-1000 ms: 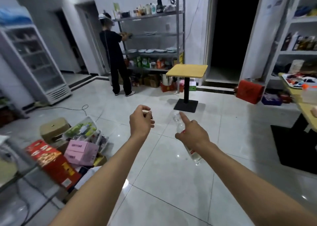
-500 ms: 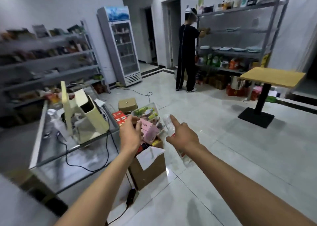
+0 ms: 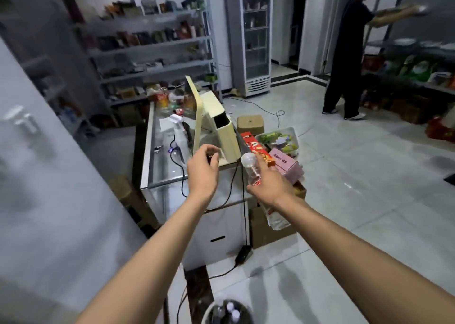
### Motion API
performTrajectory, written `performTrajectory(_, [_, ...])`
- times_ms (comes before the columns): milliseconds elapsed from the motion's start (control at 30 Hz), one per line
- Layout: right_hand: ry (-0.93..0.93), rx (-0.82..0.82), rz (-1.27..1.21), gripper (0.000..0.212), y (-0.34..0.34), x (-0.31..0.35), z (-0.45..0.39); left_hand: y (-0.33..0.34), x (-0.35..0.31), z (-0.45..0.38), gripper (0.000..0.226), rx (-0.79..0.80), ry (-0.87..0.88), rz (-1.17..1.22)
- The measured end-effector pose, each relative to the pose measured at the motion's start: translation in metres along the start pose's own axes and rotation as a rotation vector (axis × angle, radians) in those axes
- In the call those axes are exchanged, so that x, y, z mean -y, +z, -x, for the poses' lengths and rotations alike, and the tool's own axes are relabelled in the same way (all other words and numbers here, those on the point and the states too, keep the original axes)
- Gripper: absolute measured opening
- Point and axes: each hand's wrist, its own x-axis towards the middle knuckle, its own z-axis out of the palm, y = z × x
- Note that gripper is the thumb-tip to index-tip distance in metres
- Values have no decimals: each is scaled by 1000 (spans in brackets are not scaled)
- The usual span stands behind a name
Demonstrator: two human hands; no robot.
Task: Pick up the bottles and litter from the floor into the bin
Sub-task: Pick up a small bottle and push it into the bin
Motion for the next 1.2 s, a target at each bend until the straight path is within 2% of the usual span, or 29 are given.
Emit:
performTrajectory(233, [-7,96,-63,86,82,19,-23,-1,94,6,16,-15,-137,3])
performTrajectory(367, [-28,143,-116,72,138,14,-34,11,148,26,19,-17,-215,-13])
performTrajectory(500, [-4,210,-137,69,201,-4,-36,34,203,66,20,-18,-372,-6])
performTrajectory(700, [-31,348,-141,70,319,-61,-12,89,316,151,21,22,-634,7])
performTrajectory(933, [46,473,-113,64,460,-155,15,175,461,292,26,71,-981,0])
performTrajectory(1067, [73,525,-149,52,525,-203,34,214,519,366,23,34,-1067,-95])
performTrajectory(1133, [97,531,-158,54,555,-224,41,230,544,392,27,14,-1165,-99])
performTrajectory(1200, [114,516,-159,62,578,-241,45,245,568,411,30,63,-1182,-115])
